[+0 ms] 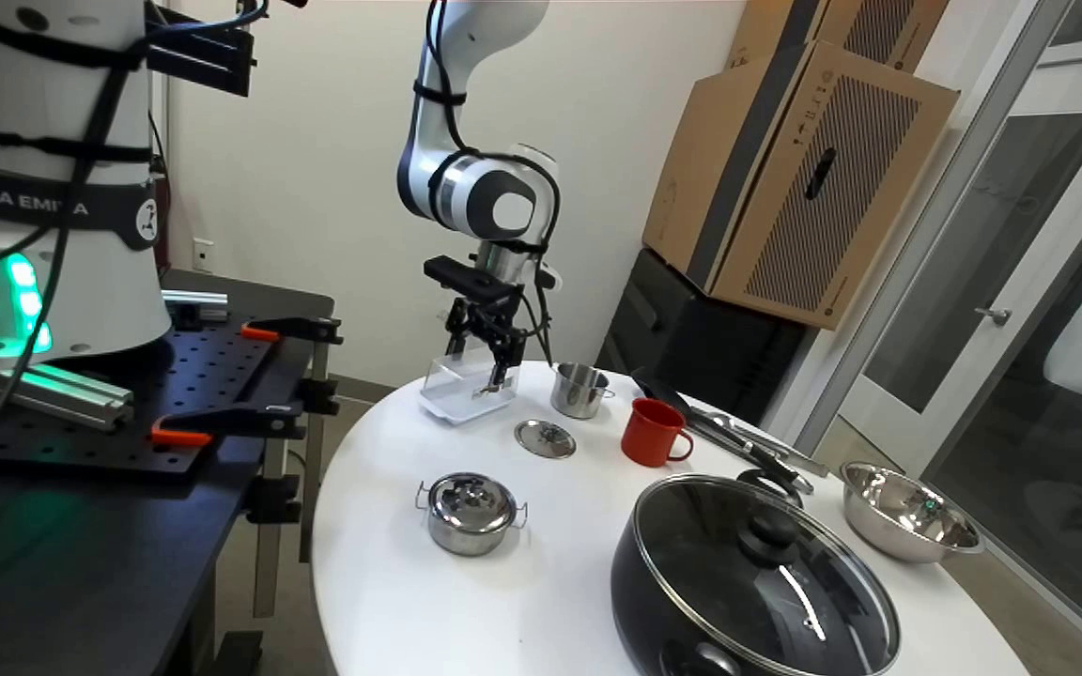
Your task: Pick up the plastic lunch box and put it on the white lid. Pick up the lid from the table and put it on the silver pot. Pick up the lid from the other silver pot and put it on the table.
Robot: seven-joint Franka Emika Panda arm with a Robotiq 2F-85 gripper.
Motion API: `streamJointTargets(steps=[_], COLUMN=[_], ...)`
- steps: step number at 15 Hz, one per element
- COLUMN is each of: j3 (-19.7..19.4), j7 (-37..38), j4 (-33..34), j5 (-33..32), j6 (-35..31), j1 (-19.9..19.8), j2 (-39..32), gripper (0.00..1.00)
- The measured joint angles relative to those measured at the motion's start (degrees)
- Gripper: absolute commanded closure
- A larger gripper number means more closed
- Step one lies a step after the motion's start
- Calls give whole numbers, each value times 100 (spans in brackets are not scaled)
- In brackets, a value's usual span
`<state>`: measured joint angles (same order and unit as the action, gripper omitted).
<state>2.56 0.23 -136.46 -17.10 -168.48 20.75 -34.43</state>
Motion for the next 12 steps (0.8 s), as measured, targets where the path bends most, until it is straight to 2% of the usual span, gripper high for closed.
streamJointTargets(steps=[8,12], j3=[17,156], j7=[2,-25], j4=[2,-12], j5=[0,15], j6=[0,1], j1=[-11,-151], j2=[41,215], gripper=[0,0])
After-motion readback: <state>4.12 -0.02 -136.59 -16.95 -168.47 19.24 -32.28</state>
